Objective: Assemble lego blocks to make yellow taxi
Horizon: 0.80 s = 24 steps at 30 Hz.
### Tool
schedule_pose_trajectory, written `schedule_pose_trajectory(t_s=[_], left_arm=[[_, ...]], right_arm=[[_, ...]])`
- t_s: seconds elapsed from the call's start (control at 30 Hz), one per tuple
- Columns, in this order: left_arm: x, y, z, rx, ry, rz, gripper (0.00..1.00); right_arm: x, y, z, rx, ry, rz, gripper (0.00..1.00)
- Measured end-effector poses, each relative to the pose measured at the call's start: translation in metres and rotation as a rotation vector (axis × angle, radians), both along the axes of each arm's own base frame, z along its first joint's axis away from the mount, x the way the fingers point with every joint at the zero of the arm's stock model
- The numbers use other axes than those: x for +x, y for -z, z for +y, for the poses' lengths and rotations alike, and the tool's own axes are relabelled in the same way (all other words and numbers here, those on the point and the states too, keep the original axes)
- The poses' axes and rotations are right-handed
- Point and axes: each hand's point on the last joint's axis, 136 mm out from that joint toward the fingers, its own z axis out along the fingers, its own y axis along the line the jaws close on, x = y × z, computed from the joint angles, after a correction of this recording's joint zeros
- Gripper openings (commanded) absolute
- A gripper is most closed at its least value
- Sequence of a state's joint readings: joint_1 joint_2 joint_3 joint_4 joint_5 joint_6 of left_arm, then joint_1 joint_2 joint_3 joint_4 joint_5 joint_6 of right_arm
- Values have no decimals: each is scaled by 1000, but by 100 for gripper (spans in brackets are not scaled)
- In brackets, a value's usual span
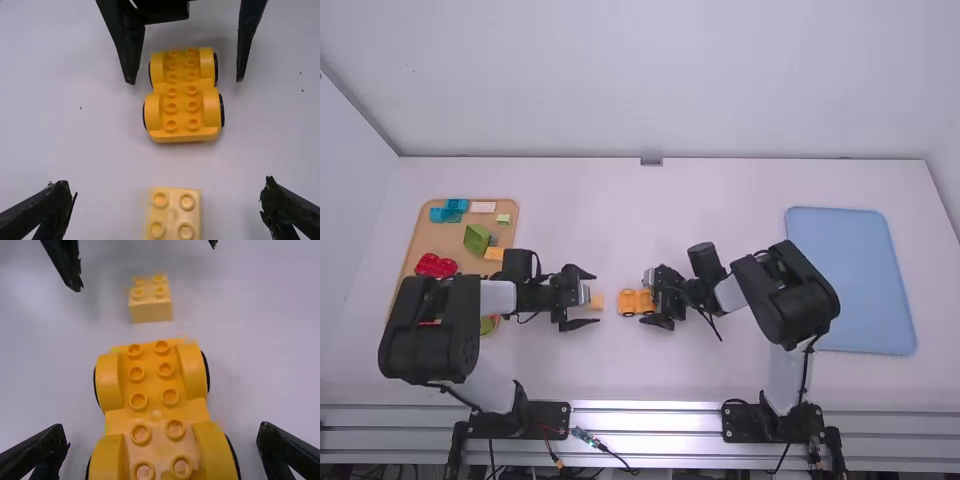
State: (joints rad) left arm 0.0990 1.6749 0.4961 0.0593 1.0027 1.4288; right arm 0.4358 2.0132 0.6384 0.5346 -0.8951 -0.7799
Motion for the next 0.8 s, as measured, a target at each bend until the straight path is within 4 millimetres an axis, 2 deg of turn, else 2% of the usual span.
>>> schedule_pose_trajectory(t_s=[0.17, 0.33, 0.57, 0.8], left_arm=[[-4, 5, -1, -6, -4, 64, 99], [4, 12, -5, 6, 14, 83, 99], [0, 26, -1, 28, 34, 168, 100], [17, 24, 6, 36, 23, 135, 95]], right_arm=[[-3, 3, -1, -9, 5, 31, 100], [-3, 2, -1, -8, 5, 29, 100], [-1, 2, -2, -5, 10, 30, 100], [-1, 1, -2, -3, 10, 31, 100]])
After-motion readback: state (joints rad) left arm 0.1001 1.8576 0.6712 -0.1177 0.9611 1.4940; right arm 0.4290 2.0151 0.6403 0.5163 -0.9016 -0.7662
